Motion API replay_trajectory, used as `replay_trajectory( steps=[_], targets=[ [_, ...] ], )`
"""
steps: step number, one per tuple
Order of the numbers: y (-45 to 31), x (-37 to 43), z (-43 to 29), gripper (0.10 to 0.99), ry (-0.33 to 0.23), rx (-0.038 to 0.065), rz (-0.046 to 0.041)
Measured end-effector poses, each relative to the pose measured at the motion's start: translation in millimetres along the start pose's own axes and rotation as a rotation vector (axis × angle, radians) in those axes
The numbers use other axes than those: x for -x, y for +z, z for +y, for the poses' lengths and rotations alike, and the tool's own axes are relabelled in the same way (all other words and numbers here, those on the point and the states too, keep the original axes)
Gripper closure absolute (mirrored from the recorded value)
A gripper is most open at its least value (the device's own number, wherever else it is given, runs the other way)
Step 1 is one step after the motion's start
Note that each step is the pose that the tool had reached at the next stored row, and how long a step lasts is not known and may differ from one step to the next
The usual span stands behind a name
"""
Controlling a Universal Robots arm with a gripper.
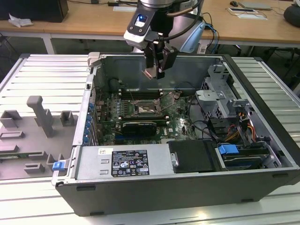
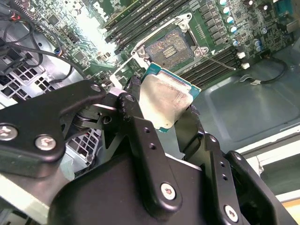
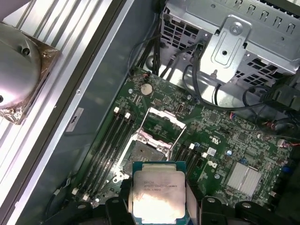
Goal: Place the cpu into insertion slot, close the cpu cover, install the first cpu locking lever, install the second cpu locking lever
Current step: 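Place the cpu into insertion slot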
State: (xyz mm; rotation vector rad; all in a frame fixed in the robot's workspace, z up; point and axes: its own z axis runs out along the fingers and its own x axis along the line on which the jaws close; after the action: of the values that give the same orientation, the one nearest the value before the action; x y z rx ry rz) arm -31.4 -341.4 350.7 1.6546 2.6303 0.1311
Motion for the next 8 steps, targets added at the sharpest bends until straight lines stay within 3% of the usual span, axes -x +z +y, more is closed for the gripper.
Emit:
replay_trajectory(
  steps=[8],
  targets=[
    [1.2,0.0,-0.1,0.549,0.047,0.001,-0.0042]
  ],
)
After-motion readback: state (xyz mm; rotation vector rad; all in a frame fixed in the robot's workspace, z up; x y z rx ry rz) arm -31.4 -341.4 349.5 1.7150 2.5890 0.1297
